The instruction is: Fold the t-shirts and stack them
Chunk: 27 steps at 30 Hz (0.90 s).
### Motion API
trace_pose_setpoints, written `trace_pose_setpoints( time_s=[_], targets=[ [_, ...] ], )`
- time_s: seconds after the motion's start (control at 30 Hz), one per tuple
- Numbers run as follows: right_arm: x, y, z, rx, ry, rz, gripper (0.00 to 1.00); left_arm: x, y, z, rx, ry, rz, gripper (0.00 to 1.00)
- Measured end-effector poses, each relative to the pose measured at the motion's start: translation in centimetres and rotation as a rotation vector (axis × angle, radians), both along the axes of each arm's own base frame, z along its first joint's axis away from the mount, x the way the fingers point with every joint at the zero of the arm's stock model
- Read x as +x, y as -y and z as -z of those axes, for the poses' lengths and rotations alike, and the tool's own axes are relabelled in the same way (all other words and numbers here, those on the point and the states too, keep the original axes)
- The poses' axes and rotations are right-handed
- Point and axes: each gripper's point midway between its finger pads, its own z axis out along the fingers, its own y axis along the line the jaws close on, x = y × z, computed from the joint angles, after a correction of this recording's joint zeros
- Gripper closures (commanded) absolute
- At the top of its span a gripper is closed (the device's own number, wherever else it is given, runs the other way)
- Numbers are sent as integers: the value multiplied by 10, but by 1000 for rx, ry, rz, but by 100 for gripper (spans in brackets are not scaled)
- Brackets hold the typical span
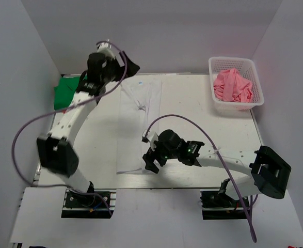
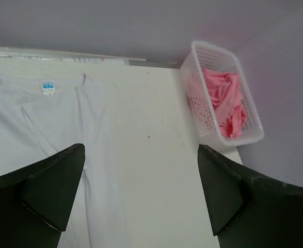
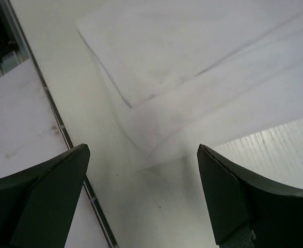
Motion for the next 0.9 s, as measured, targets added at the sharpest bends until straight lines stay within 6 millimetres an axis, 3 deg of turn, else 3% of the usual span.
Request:
trace_pose_setpoints(
  time_s=[0.07,0.13,0.2,0.27,0.33,0.4,0.47,0.53,0.6,0.67,0.8,0.9],
  targets=[
    [2,6,5,-19,-17,54,10,-44,-14,3,0,4,-5,0],
    [3,9,8,-31,-39,96,10,-81,-23,38,4,-71,-6,0],
    [2,12,12,-43,-61,118,10,-109,-29,91,18,-206,-11,0],
    [-3,18,20,-68,-88,123,10,-141,-36,163,56,-402,-20,0],
    [-11,24,30,-92,-120,115,10,-191,-49,231,107,-621,-36,0],
    [-19,31,40,-119,-154,107,10,-251,-62,275,148,-817,-48,0],
    [-27,38,50,-144,-185,110,10,-296,-71,288,158,-912,-54,0],
    [-34,43,58,-162,-210,110,10,-321,-76,284,149,-927,-56,3],
    [-38,44,62,-171,-227,111,11,-328,-77,276,134,-915,-64,12],
    [-40,42,66,-177,-235,112,17,-330,-76,272,116,-903,-64,15],
    [-37,34,70,-187,-242,131,29,-350,-78,295,138,-999,-66,30],
    [-34,27,72,-182,-242,151,47,-365,-77,308,143,-1096,-61,34]
  ],
)
